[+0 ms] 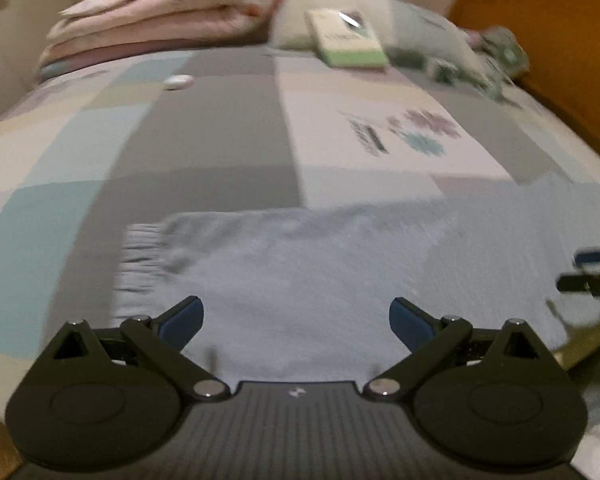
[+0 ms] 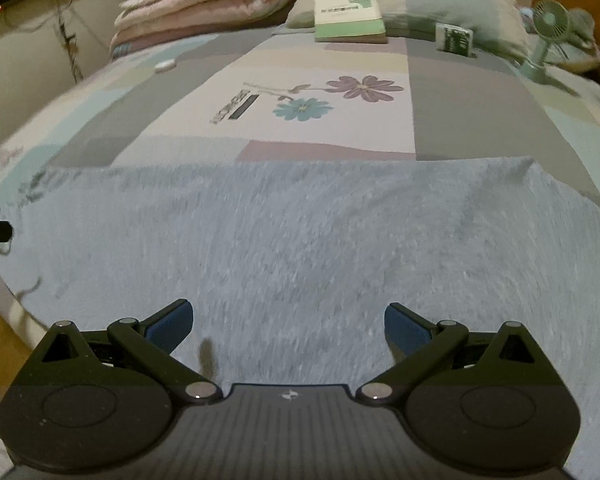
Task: Fold clothes
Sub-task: 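Move the open left gripper along the folded sweatpants toward the waistband, then position the left gripper at the grey elastic waistband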
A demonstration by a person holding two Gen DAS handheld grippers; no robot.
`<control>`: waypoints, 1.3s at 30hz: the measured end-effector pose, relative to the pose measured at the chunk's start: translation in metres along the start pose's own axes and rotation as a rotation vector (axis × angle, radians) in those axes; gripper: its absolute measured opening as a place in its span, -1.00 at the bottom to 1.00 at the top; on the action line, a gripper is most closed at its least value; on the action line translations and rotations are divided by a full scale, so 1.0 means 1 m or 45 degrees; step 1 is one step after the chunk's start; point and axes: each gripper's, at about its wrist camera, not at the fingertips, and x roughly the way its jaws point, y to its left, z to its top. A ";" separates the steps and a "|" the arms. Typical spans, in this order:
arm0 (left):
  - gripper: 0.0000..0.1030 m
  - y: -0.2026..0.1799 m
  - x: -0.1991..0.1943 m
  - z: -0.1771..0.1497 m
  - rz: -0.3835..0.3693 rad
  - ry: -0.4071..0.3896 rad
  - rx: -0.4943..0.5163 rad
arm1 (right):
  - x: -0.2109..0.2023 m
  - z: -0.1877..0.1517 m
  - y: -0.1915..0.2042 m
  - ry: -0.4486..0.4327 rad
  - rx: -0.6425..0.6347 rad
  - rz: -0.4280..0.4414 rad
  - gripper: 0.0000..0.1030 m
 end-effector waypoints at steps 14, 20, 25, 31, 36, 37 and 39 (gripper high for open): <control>0.92 0.097 0.005 -0.043 -0.216 0.098 -0.691 | -0.003 0.002 0.005 -0.022 0.004 0.055 1.00; 0.92 0.100 0.029 -0.053 -0.281 0.112 -0.804 | -0.003 0.001 0.004 -0.016 0.010 0.042 1.00; 0.93 0.106 0.038 -0.056 -0.335 0.048 -0.872 | -0.001 -0.001 0.005 -0.005 0.006 0.033 1.00; 0.94 0.111 0.043 -0.060 -0.355 -0.026 -0.980 | -0.003 -0.001 0.006 -0.013 -0.008 0.024 1.00; 0.94 0.106 0.044 -0.072 -0.453 -0.063 -1.074 | -0.004 -0.002 0.008 -0.012 -0.019 0.021 1.00; 0.94 0.103 0.046 -0.073 -0.484 -0.058 -1.075 | -0.004 -0.002 0.008 -0.011 -0.021 0.022 1.00; 0.95 0.098 0.050 -0.073 -0.535 -0.051 -1.073 | -0.004 -0.001 0.010 -0.011 -0.025 0.026 1.00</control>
